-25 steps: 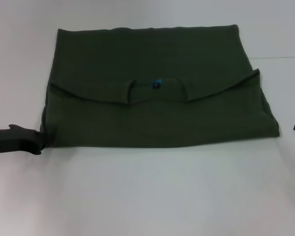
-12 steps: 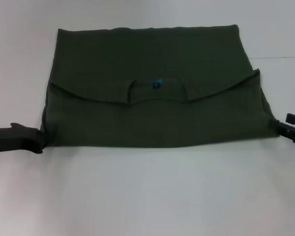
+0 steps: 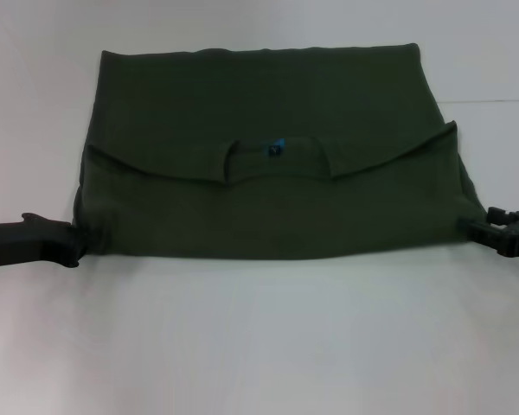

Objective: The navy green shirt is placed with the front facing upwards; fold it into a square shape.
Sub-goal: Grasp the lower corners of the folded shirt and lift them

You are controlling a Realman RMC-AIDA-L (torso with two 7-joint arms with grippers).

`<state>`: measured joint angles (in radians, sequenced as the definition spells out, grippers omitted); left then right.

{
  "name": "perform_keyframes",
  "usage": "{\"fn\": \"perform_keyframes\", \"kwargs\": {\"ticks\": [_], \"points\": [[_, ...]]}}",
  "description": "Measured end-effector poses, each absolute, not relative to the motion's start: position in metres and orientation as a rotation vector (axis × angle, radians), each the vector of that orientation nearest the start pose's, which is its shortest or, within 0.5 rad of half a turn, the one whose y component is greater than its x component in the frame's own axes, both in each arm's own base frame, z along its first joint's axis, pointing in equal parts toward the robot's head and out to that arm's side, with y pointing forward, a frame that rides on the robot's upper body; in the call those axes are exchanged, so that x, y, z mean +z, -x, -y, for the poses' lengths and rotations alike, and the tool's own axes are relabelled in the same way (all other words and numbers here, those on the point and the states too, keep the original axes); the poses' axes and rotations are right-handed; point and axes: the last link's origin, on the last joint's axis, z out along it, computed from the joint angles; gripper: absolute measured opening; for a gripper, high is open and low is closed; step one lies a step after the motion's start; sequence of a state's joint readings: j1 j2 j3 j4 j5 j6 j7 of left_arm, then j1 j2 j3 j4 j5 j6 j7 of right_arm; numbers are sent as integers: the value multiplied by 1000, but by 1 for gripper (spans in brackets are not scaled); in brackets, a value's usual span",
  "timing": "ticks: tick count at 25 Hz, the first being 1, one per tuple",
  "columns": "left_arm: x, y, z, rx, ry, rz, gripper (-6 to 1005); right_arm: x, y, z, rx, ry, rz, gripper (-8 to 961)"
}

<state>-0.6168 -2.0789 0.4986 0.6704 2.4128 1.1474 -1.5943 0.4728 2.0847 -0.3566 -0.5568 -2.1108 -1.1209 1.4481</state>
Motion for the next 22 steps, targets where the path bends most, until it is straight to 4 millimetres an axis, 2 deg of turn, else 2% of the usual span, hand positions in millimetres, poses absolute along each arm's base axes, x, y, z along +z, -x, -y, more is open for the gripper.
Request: {"fn": "perform_keyframes", "kwargs": {"ticks": [2, 13, 18, 21, 22], "points": [[17, 322, -375, -160, 2390, 905, 51, 19, -362, -339, 482, 2097, -1097, 676], [17, 321, -376, -159, 2390, 901, 61, 19, -361, -344, 451, 2093, -1098, 462], [17, 321, -375, -158, 2394, 892, 66, 20, -363, -342, 454, 2084, -1097, 245], [17, 321, -374, -157, 2399, 883, 68, 21, -365, -339, 455, 2086, -1098, 56], [17, 322, -373, -156, 2403, 873, 69, 21, -366, -338, 453, 2087, -1097, 56]]}}
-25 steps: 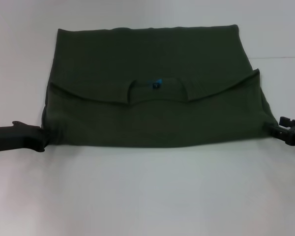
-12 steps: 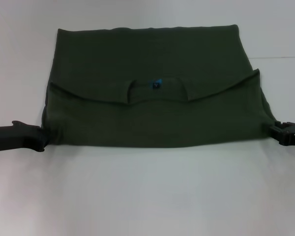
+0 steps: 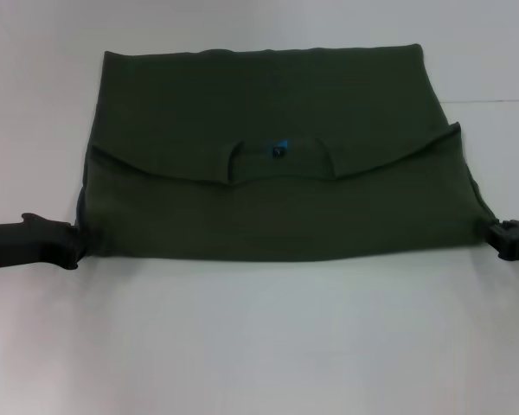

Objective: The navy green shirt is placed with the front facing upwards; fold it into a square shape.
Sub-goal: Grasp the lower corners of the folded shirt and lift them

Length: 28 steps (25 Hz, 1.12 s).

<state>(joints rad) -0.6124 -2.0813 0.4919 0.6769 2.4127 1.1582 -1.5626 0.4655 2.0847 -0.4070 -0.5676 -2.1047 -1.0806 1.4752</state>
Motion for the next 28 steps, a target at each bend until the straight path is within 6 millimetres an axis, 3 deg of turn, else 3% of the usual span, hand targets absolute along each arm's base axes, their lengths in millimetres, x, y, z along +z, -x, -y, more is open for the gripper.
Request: {"fn": "perform_keyframes", "kwargs": {"ticks": [9, 17, 19, 28], "points": [[20, 324, -349, -205, 2509, 788, 77, 17, -369, -308, 500, 2179, -1065, 54], [32, 328, -306, -318, 2633, 667, 84, 21, -378, -259, 608, 2227, -1008, 53], [37, 332, -288, -344, 2667, 646, 86, 23, -383, -246, 609, 2227, -1005, 53], [38, 346, -243, -347, 2731, 632, 94, 23, -407, -190, 558, 2188, -1053, 54]]}}
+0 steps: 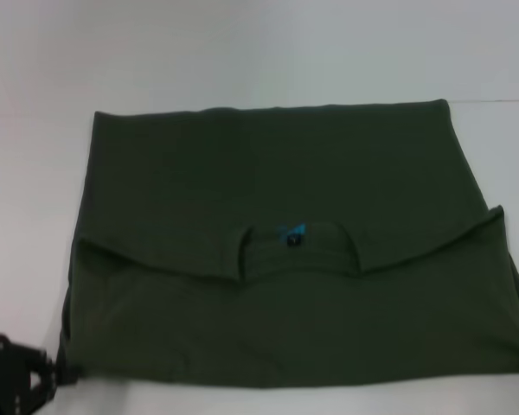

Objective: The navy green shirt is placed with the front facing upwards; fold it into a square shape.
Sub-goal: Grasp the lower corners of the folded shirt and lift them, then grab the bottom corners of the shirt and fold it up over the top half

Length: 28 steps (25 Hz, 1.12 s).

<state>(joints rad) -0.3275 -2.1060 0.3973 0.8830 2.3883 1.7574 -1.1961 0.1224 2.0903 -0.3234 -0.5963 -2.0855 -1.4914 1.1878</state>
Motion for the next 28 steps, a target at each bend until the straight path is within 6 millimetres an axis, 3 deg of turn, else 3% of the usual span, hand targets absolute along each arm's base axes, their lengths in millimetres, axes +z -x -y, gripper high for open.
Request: {"fn": "perform_keyframes", "kwargs": {"ticks": [6, 15, 21, 28], "points": [[38, 350, -211, -382, 2777, 618, 100, 24, -410, -164, 576, 2194, -1049, 53], [49, 356, -182, -408, 2783, 631, 108, 27, -409, -132, 606, 2221, -1025, 54], [52, 357, -184, -413, 2764, 638, 113, 37, -404, -146, 648, 2218, -1059, 53], [60, 358, -190, -473, 2682, 654, 119, 62, -391, -170, 723, 2191, -1091, 53]]}}
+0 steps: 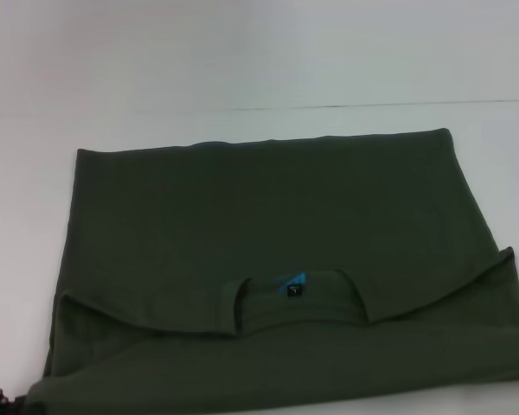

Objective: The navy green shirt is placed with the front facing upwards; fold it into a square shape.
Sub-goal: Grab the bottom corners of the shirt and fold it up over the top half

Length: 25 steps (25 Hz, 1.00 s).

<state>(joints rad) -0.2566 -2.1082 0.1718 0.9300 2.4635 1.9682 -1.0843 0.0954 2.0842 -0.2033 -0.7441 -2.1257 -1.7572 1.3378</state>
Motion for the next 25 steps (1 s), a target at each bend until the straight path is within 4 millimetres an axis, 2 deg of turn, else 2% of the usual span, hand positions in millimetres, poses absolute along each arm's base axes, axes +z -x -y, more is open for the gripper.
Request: {"fn": "perform_keyframes", "kwargs": {"ticks": [4, 6, 7, 9, 13, 18, 22, 25], "points": [[66, 357, -196, -518, 2615, 698, 123, 70, -384, -186, 774, 2184, -1091, 53], [70, 357, -202, -551, 2554, 724, 125, 72, -379, -196, 799, 2180, -1085, 54], [73, 357, -212, -598, 2476, 750, 126, 72, -376, -208, 813, 2168, -1088, 54], [74, 356, -216, -614, 2449, 760, 127, 73, -374, -215, 818, 2166, -1087, 54], [69, 354, -244, -631, 2364, 809, 131, 73, -364, -246, 829, 2148, -1090, 54], [54, 340, -282, -613, 2335, 807, 135, 74, -352, -294, 799, 2104, -1083, 54], [45, 329, -313, -588, 2294, 799, 139, 68, -340, -332, 737, 2087, -1080, 53], [42, 323, -331, -590, 2254, 811, 142, 63, -332, -352, 705, 2078, -1071, 53]]}}
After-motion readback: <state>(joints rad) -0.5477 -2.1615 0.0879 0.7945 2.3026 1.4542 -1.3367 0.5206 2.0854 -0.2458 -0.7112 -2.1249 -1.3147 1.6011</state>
